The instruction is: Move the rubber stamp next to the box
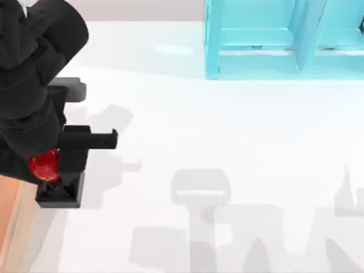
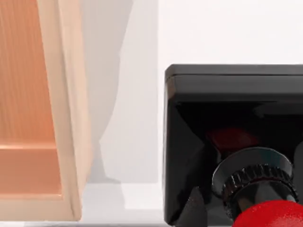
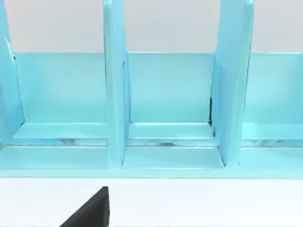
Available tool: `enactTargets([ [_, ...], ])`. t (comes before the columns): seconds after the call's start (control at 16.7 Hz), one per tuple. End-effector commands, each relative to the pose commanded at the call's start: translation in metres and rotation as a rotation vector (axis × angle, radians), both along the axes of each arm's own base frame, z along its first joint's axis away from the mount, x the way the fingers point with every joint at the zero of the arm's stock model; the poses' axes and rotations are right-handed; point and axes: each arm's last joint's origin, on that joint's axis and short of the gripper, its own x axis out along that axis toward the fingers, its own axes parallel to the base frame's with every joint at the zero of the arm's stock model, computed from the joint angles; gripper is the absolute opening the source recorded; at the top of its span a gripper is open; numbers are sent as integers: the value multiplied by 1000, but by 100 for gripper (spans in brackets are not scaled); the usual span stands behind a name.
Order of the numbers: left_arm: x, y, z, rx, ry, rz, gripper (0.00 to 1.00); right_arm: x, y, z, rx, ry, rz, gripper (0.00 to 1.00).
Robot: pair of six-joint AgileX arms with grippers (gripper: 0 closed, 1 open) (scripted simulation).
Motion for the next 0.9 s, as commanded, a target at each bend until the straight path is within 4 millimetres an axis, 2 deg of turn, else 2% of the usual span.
enactTargets([
  [0.18, -7, 24, 15, -2, -2, -1, 0, 0, 0, 0, 0, 0, 0, 100],
  [0.54, -8, 24, 11, -1, 0, -6, 0, 0, 0, 0, 0, 0, 0, 100],
  [0.9, -8, 25, -43, -2, -2, -1, 0, 0, 0, 0, 0, 0, 0, 100],
])
